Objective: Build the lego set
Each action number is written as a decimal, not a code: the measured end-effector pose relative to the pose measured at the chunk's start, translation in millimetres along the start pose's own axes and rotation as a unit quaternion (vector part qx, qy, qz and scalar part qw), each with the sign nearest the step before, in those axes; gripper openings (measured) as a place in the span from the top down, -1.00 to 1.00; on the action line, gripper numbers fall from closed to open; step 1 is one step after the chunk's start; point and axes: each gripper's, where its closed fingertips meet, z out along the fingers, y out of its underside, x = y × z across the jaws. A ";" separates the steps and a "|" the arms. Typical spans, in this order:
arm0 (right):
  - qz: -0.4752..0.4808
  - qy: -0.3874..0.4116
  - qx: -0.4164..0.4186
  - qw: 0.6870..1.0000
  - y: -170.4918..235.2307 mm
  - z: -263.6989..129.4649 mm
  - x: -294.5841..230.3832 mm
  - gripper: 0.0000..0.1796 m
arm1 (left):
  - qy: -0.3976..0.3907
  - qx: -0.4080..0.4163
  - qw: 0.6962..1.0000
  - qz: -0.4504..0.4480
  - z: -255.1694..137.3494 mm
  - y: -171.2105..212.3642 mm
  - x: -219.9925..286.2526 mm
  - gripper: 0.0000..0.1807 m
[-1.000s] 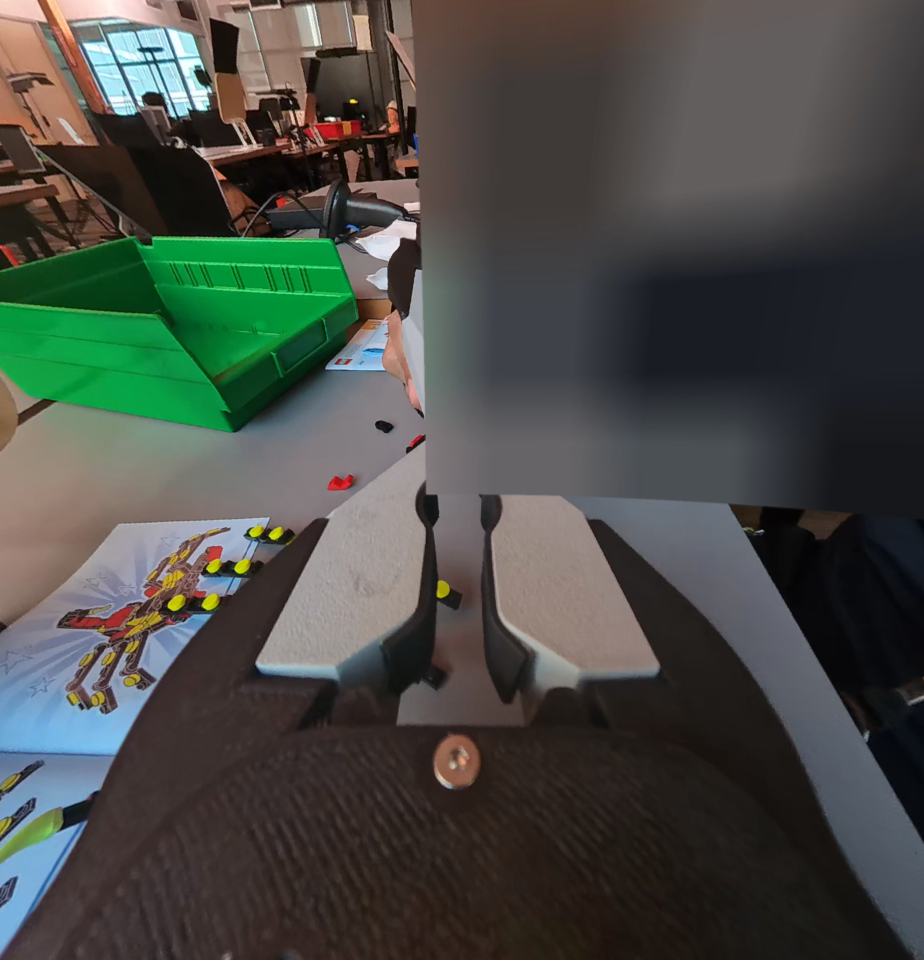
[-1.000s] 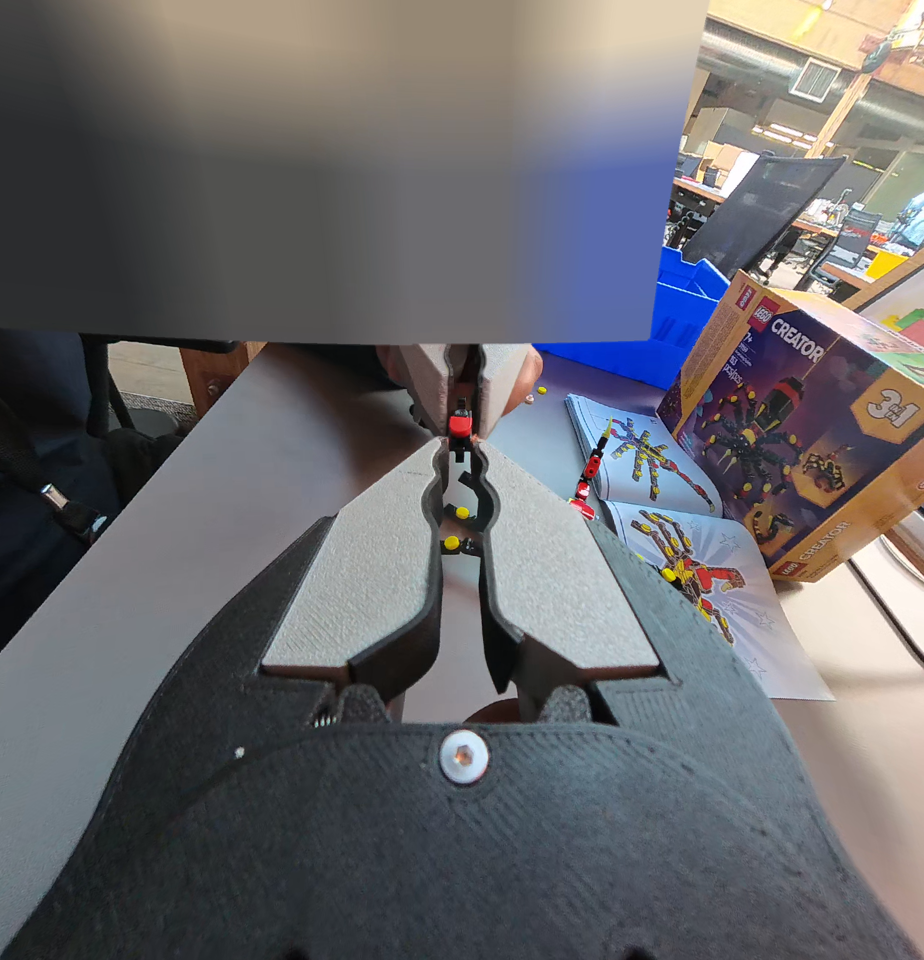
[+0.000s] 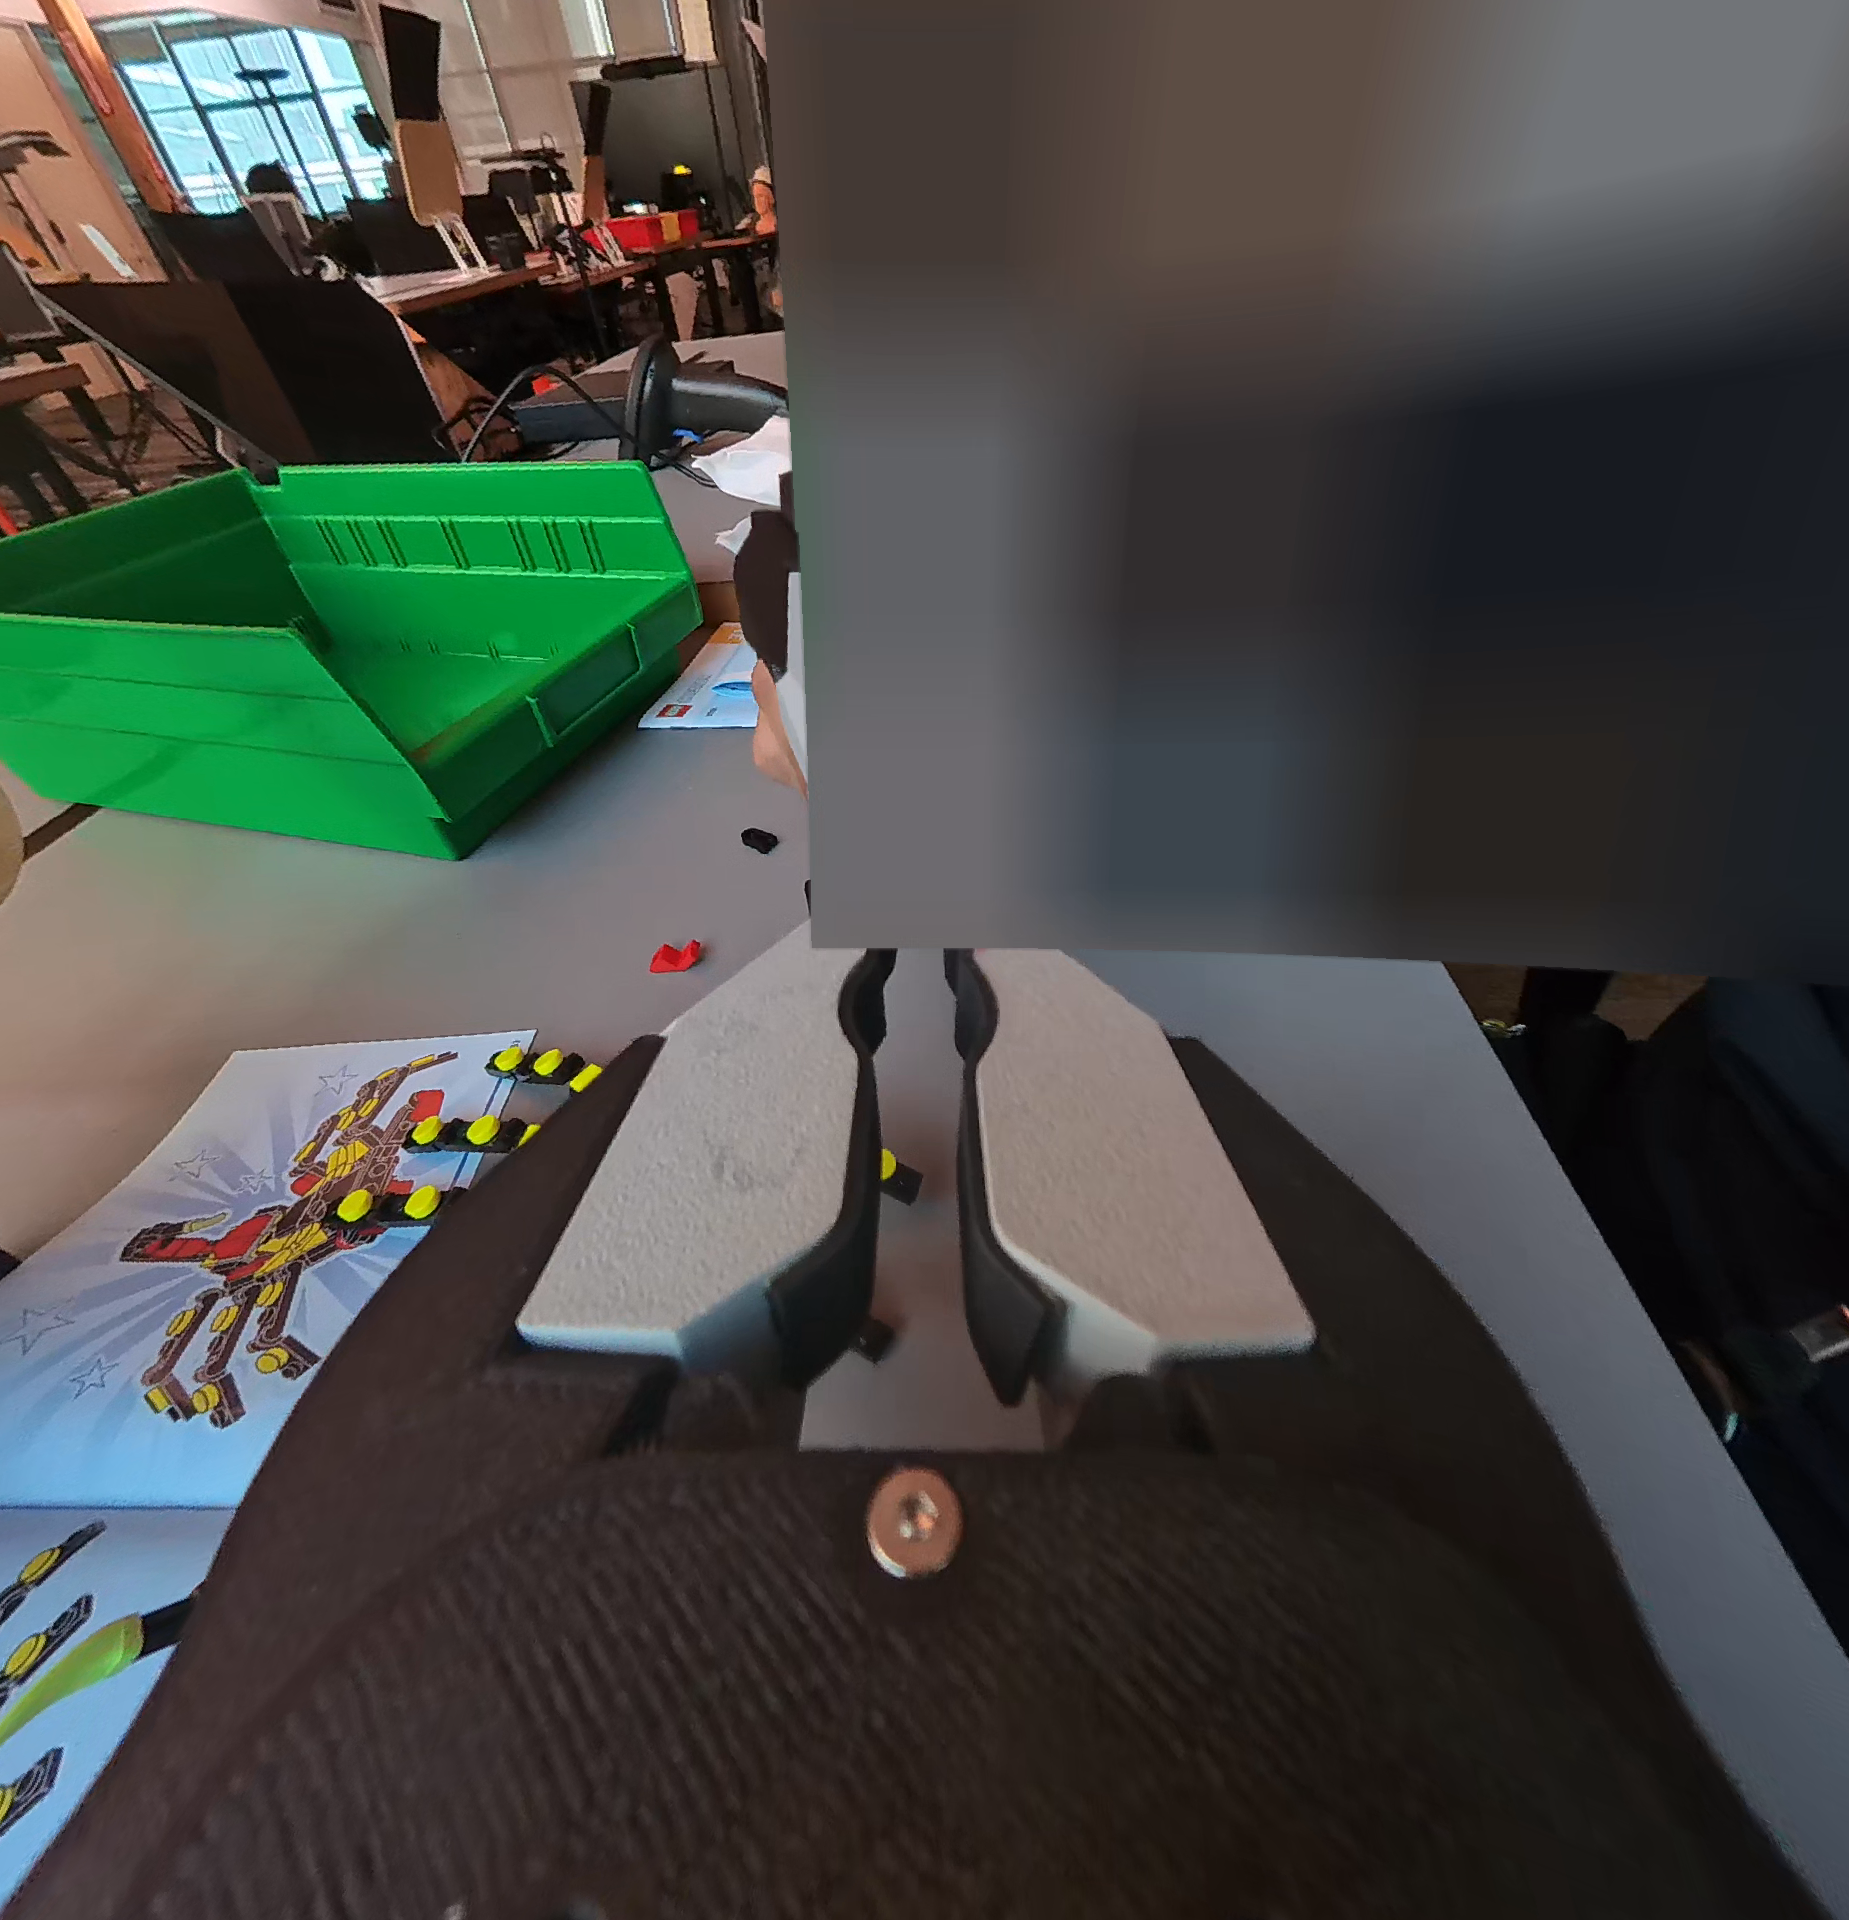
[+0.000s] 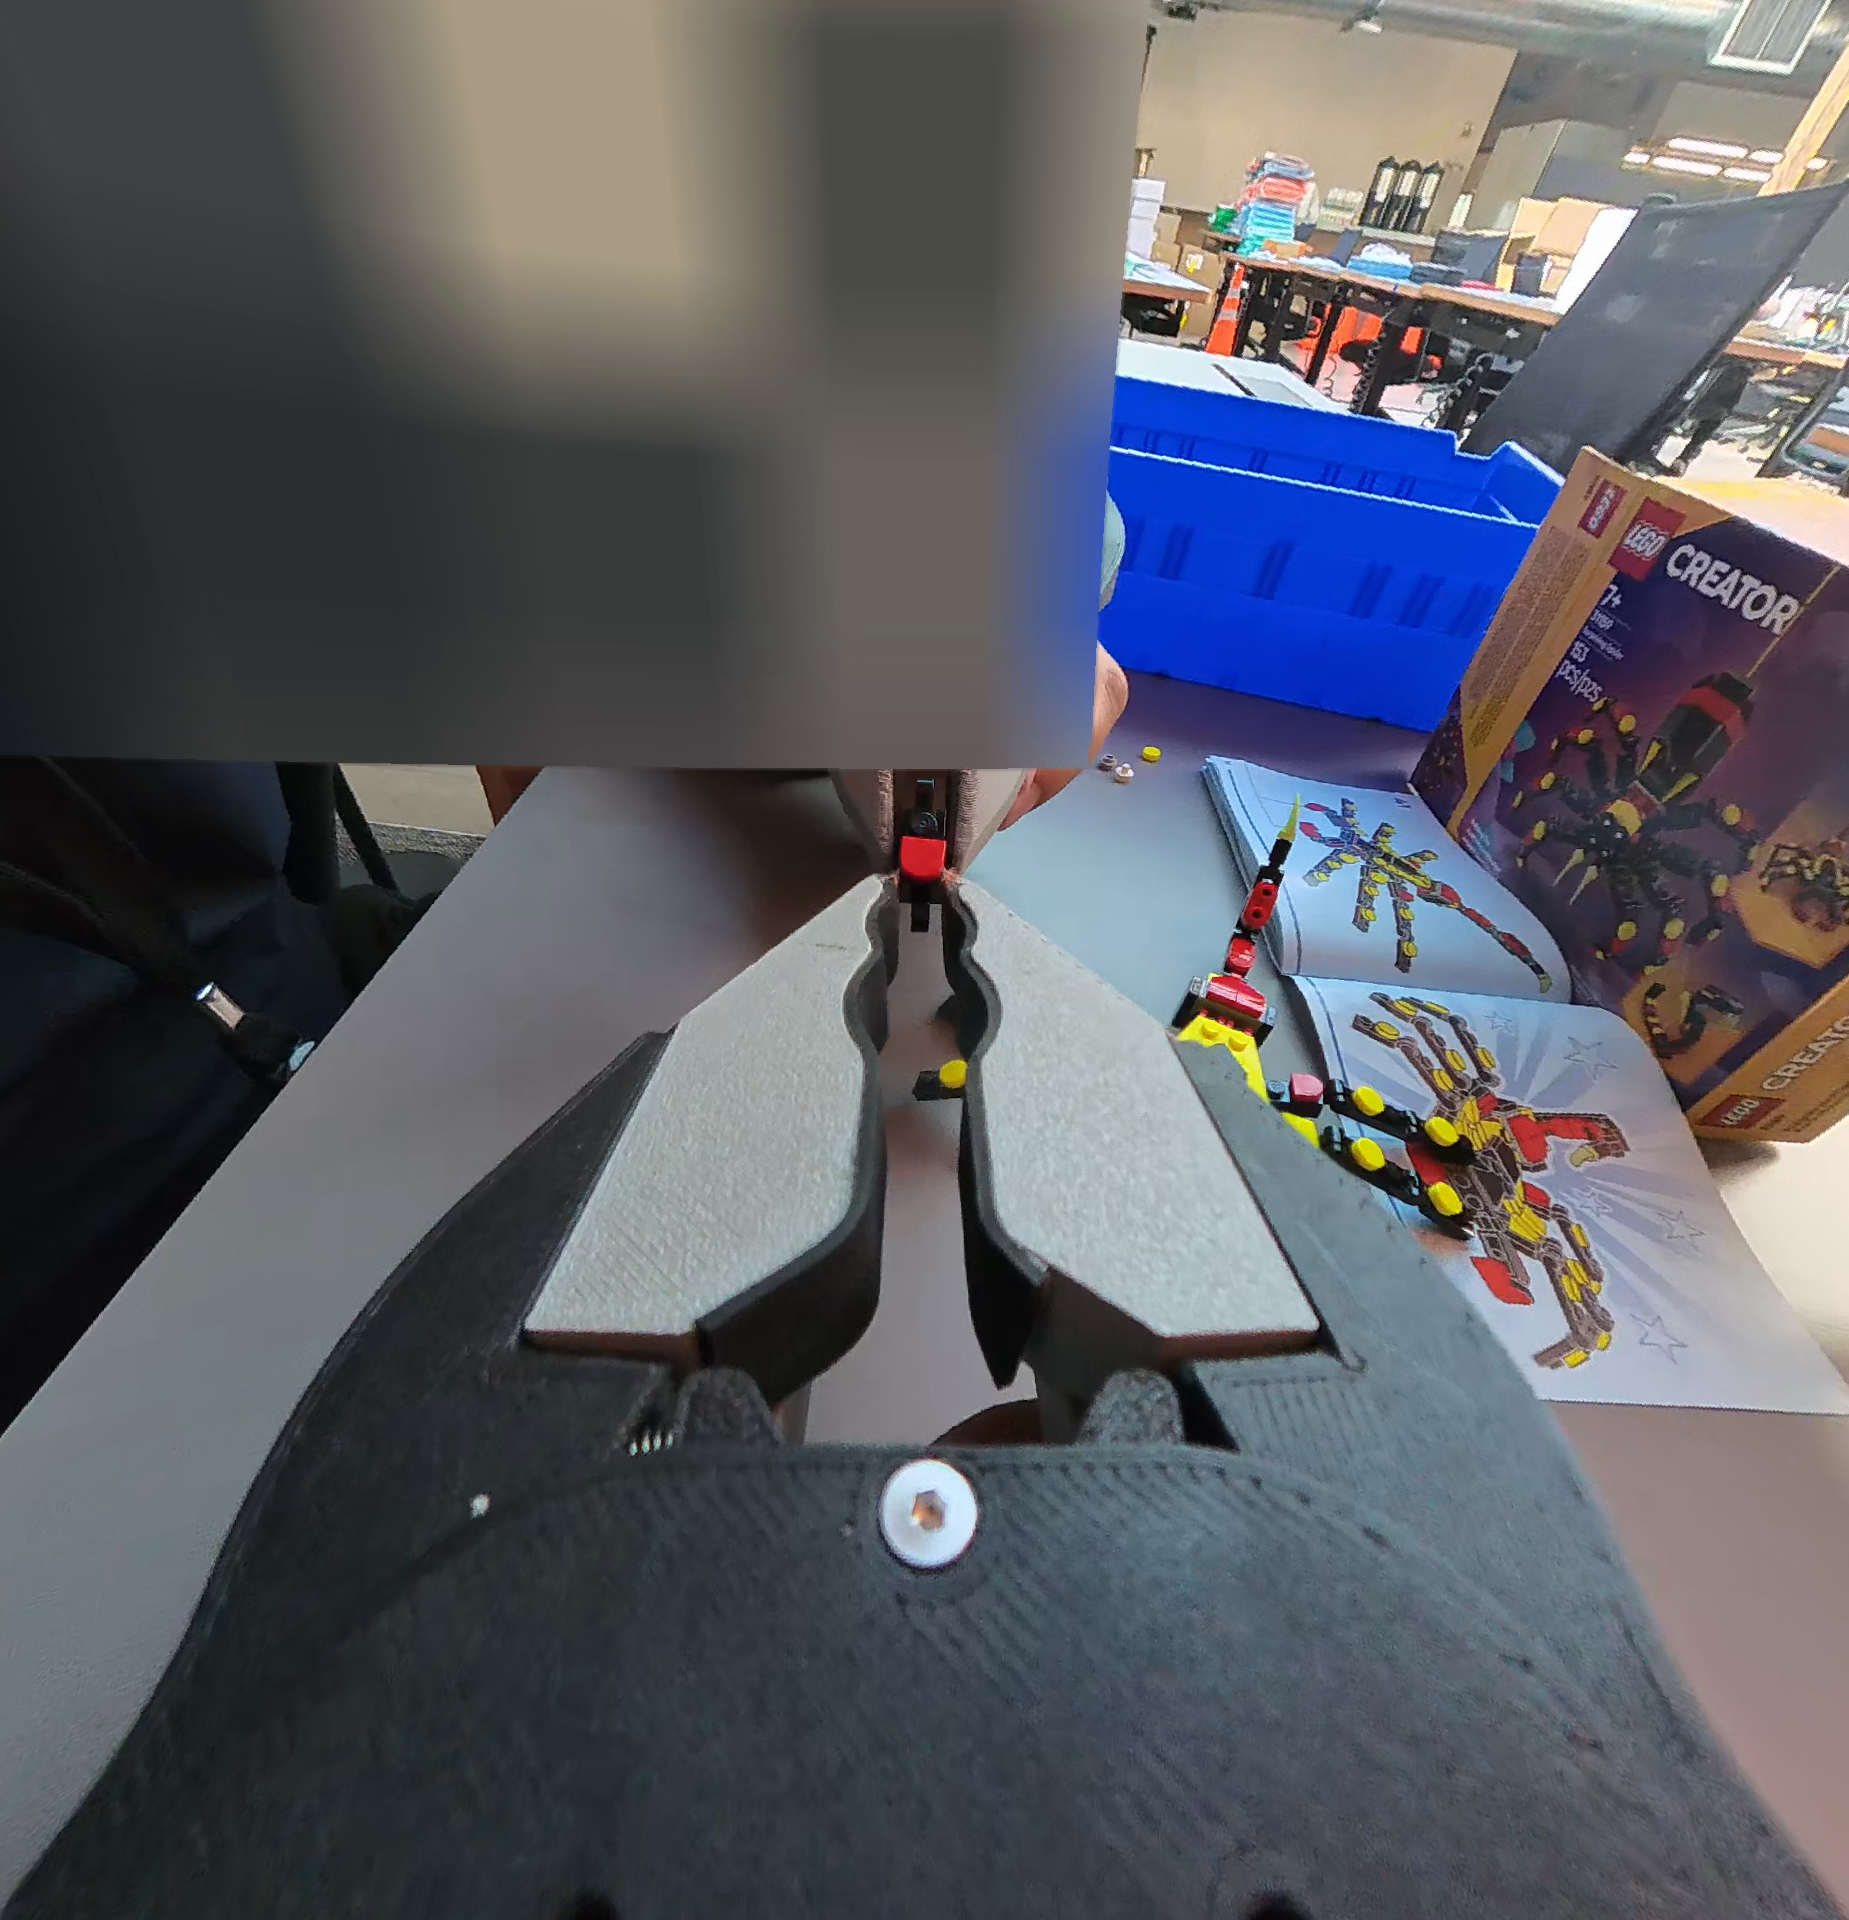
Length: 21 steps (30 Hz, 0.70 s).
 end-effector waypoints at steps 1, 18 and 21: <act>-0.001 0.000 -0.004 1.000 1.2 0.5 -0.1 0.96 | 0.002 -0.003 1.000 -0.003 -0.1 1.0 0.0 0.95; -0.023 0.020 -0.006 1.000 1.1 -1.2 3.7 0.96 | -0.004 -0.039 0.999 -0.007 2.1 13.2 -3.5 0.95; -0.025 0.019 -0.006 0.999 0.7 -2.1 4.1 0.96 | -0.006 -0.032 0.999 -0.012 3.2 12.8 -3.8 0.95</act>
